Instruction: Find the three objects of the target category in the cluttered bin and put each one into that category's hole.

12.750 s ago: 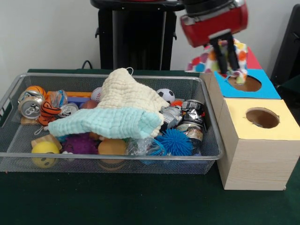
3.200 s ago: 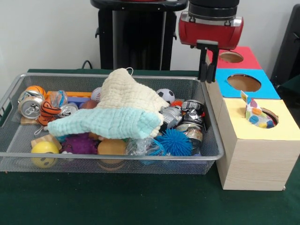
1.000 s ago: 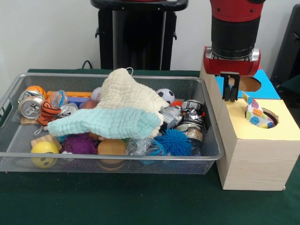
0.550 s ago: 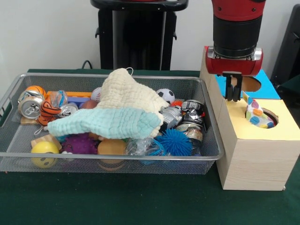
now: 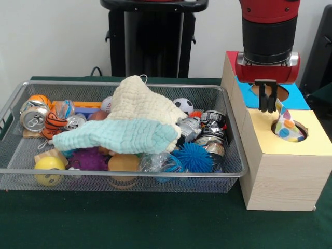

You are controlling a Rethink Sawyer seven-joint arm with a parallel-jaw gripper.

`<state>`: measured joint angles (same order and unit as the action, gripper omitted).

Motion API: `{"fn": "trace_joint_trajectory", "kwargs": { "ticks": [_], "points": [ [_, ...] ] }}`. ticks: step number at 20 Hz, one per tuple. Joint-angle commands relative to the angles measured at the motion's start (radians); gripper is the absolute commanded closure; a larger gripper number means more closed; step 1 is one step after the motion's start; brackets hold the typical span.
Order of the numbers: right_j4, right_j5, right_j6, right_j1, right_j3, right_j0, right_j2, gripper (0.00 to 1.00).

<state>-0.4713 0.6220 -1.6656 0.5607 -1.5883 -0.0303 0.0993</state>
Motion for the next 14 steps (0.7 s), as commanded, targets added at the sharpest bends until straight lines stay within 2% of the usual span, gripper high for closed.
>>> {"fn": "trace_joint_trajectory", "kwargs": {
  "ticks": [1,9,14],
  "points": [
    [-0.037,-0.05,-0.198,-0.01,-0.022,0.027,-0.087,1.0],
    [-0.023,-0.072,-0.208,-0.029,0.011,0.022,-0.077,1.0],
    [-0.007,-0.105,-0.229,-0.042,0.038,0.001,-0.042,1.0]
  ]
}}
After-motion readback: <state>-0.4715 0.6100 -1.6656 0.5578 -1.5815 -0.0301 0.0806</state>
